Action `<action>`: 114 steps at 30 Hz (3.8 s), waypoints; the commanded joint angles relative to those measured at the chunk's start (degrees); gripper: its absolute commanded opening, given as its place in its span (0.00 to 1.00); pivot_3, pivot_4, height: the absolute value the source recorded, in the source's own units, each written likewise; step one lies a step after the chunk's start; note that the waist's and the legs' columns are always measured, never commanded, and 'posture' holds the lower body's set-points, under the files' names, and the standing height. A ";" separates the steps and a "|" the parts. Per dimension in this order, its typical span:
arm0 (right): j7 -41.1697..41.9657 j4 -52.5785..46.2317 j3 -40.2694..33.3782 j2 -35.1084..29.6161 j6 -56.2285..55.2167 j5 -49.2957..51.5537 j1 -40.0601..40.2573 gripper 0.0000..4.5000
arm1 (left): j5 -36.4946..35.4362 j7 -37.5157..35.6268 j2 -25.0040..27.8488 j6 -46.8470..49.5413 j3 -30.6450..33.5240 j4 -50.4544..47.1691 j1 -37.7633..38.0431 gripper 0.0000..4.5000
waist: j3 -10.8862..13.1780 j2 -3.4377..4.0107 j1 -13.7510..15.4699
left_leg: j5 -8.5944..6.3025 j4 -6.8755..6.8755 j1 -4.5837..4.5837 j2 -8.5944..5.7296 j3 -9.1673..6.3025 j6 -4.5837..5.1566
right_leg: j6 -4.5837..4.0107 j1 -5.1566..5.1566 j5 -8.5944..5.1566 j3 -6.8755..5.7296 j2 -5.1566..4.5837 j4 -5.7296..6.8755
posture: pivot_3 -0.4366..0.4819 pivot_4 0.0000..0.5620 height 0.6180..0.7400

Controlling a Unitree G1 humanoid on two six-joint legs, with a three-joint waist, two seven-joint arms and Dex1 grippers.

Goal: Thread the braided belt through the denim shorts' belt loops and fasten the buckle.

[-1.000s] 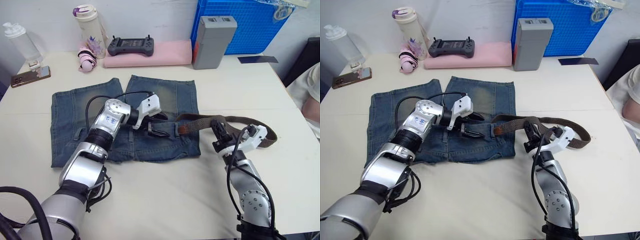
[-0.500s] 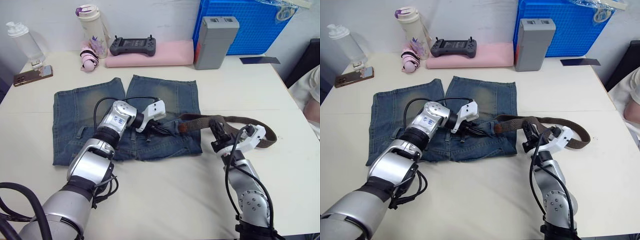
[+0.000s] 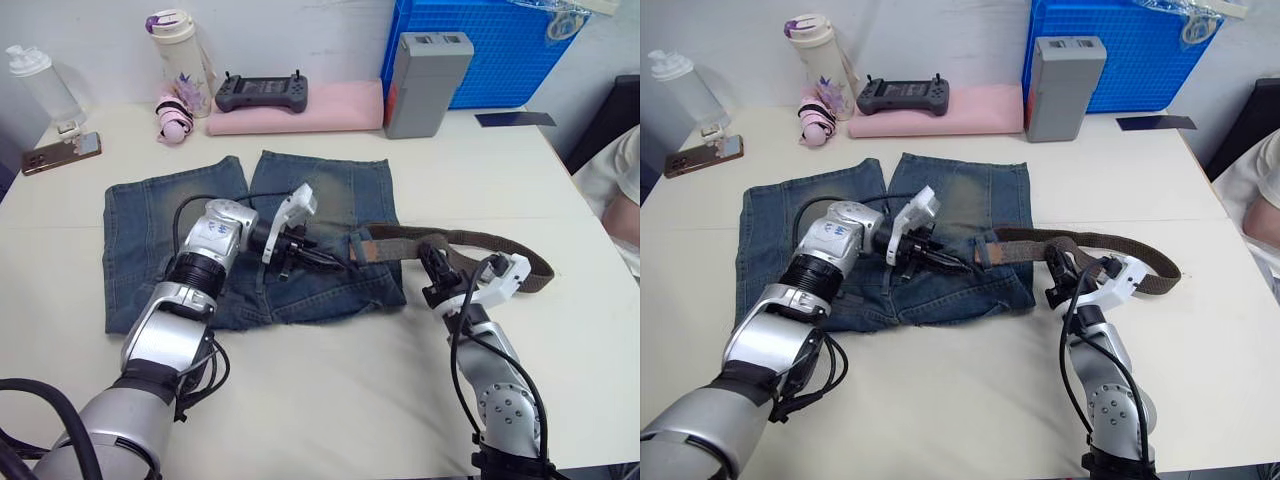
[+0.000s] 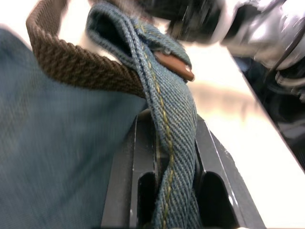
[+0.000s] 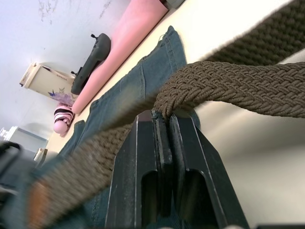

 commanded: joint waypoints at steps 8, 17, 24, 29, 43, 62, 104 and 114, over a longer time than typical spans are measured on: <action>-0.23 -3.24 0.00 -0.66 1.15 0.30 -0.18 0.00 | 13.67 22.99 -2.41 -11.61 -5.65 13.63 -2.49 0.03 | -0.51 -0.50 0.14 | -0.03 0.00 0.56 0.02 0.01 0.06 | 0.01 0.52 0.01 0.18 -0.22 0.00 | 0.48 0.27 0.87; 0.07 -2.12 0.35 -0.29 1.06 -0.31 -0.62 0.00 | 12.52 18.80 -0.78 -16.72 -5.05 9.51 -0.78 0.61 | -0.66 -0.66 0.08 | -0.01 -0.01 0.43 0.02 0.02 -0.02 | 0.00 0.27 0.02 0.25 -0.34 0.17 | 0.48 0.27 0.87; 0.23 0.02 1.36 0.64 0.73 -1.51 -2.92 0.00 | 10.11 17.77 2.23 -13.52 -1.59 -0.67 0.96 0.76 | -0.65 -0.66 -0.29 | -0.01 -0.03 0.35 0.07 0.12 0.00 | 0.00 0.14 0.02 0.32 -0.26 0.15 | 0.48 0.27 0.87; -0.25 3.05 2.31 1.45 0.50 -3.98 -6.81 0.00 | 9.62 21.71 6.91 -13.48 1.50 -10.60 3.86 0.76 | -0.64 -0.65 -1.33 | 0.01 -0.06 0.20 0.13 0.17 -0.03 | -0.01 -0.05 0.02 0.37 -0.19 0.13 | 0.48 0.27 0.87; 1.11 9.18 5.87 2.07 3.69 -10.90 -12.80 0.00 | -4.13 24.53 12.26 -6.11 14.35 -47.64 25.74 0.76 | -0.62 -0.61 -1.55 | -0.02 -0.06 0.13 0.12 0.15 -0.02 | -0.01 -0.06 0.02 0.45 -0.23 0.04 | 0.48 0.27 0.87; -1.24 14.03 0.38 0.72 3.40 -17.60 -16.91 0.00 | -20.99 34.02 12.78 16.26 19.45 -65.39 40.70 0.76 | -0.60 -0.58 -1.46 | -0.06 -0.09 0.17 0.12 0.15 -0.13 | -0.02 -0.04 0.01 0.50 -0.19 0.04 | 0.48 0.27 0.87; 9.97 13.87 14.28 1.79 5.65 -34.10 -18.51 0.00 | -28.88 50.34 10.59 43.66 17.76 -60.38 32.57 0.76 | -0.59 -0.56 -1.61 | -0.06 -0.12 0.20 0.13 0.15 -0.23 | -0.03 -0.06 0.00 0.53 -0.11 0.04 | 0.48 0.27 0.87; 9.66 12.36 13.95 2.59 5.92 -34.02 -17.77 0.00 | -21.49 47.95 11.68 32.67 10.68 -55.16 29.09 0.76 | -0.59 -0.57 -1.48 | -0.07 -0.13 0.21 0.13 0.16 -0.27 | -0.04 -0.06 0.00 0.54 -0.09 0.03 | 0.48 0.27 0.87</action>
